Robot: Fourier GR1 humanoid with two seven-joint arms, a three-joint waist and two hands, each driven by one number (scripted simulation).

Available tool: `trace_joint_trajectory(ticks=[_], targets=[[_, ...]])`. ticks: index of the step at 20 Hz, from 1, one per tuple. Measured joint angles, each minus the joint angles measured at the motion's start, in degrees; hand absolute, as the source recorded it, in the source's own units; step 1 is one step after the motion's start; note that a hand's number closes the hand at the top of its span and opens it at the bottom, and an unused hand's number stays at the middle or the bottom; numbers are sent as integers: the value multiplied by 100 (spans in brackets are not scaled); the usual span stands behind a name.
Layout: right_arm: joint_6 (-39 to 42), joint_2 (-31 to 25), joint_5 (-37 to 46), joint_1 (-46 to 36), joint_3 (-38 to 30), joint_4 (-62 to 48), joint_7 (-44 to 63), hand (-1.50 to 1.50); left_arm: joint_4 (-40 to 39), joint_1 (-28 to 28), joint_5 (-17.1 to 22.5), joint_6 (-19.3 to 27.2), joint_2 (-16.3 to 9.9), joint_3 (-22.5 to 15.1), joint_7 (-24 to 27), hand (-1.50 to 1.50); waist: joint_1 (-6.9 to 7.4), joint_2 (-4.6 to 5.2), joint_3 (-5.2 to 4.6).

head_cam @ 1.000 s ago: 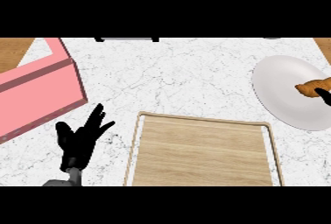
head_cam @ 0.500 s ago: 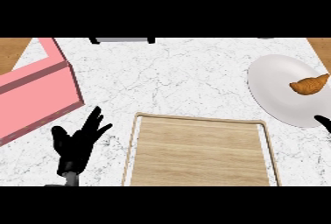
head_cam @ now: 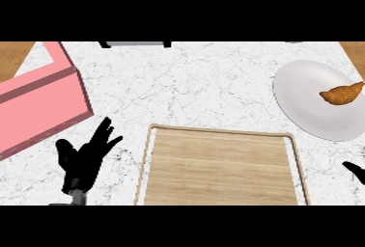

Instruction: Pick the croissant from the tray and place it in the plate

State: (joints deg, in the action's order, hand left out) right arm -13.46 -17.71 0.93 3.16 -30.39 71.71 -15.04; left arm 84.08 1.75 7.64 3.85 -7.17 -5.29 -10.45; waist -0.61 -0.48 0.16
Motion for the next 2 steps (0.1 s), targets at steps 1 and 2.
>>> trace_joint_trajectory(ticks=[1, 2], targets=[[-33, 61, 37, 137, 46, 222, 111, -150, 25, 19, -48, 51, 41, -26, -5, 0, 6, -1, 2], [-55, 170, 62, 294, 90, 394, 113, -150, 78, 26, -40, 36, 36, -26, -56, 0, 9, 2, -1]])
